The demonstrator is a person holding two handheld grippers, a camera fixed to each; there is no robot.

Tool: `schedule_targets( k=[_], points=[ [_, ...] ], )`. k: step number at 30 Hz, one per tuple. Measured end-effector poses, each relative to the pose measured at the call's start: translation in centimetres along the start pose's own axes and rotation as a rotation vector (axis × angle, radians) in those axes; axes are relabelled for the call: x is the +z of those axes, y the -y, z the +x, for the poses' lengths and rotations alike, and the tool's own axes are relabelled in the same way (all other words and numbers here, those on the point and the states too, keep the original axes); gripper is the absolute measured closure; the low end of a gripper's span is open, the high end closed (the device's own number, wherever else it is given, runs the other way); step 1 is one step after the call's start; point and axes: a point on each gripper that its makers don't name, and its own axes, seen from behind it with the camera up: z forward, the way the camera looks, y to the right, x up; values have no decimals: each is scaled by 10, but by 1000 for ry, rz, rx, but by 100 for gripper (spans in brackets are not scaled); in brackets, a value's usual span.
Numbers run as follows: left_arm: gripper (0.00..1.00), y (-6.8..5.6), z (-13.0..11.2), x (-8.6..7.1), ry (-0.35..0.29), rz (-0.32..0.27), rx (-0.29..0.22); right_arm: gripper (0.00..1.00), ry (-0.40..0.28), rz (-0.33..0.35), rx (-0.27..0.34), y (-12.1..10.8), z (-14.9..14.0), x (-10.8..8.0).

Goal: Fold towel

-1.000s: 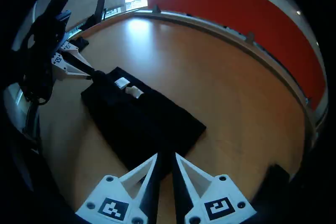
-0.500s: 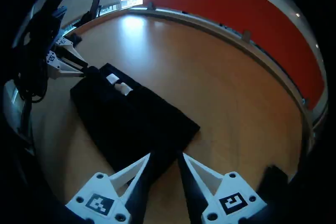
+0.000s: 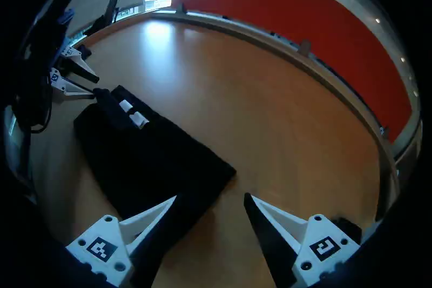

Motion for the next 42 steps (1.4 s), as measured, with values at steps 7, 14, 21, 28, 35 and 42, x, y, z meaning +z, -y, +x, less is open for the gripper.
schedule_targets(
  k=[7,14,21,28,35,42],
  points=[
    [47,8,13,-3,-41,13,-17,12,-14,-20,-3,-7,7,-1],
    [47,10,15,-4,-39,8,-9,12,-23,-28,-5,-9,12,-4],
    [47,7,19,-6,-54,-10,-22,12,-26,-34,-1,-11,11,-6],
    [52,8,27,-11,-83,-13,-24,12,-33,-32,11,-8,8,-12],
    [37,12,22,-19,-85,11,-75,12,-43,-21,27,1,3,-20],
    [37,10,7,-32,-78,21,-133,12,-41,-7,40,15,-11,-29]
  ],
)
